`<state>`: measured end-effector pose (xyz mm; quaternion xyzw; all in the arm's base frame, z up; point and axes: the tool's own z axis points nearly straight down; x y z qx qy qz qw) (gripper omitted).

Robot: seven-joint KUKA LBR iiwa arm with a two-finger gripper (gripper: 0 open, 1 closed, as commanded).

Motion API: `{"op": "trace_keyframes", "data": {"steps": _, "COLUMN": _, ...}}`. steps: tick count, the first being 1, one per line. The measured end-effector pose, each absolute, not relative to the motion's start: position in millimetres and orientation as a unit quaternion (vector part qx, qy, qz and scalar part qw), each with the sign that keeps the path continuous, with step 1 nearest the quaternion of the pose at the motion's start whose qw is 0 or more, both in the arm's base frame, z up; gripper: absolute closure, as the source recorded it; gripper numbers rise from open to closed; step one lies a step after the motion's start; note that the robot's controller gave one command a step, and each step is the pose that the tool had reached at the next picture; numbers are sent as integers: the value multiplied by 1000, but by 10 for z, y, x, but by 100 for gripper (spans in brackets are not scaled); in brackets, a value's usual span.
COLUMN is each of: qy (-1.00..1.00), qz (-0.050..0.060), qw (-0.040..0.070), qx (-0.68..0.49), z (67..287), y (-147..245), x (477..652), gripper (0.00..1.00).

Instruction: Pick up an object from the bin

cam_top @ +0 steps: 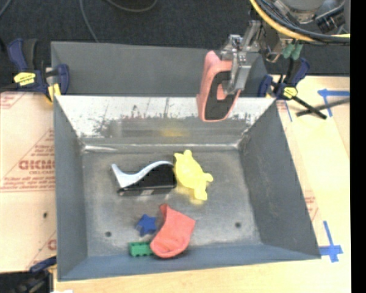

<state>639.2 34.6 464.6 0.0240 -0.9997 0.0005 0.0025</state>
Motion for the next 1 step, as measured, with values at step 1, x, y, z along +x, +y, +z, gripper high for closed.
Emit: {"op": "trace_keyframes", "data": {"steps": 1, "qy": -1000, "qz": 0, "qw": 3, "qx": 17, "z": 4667, "y": 350, "x": 6352, "gripper": 0}}
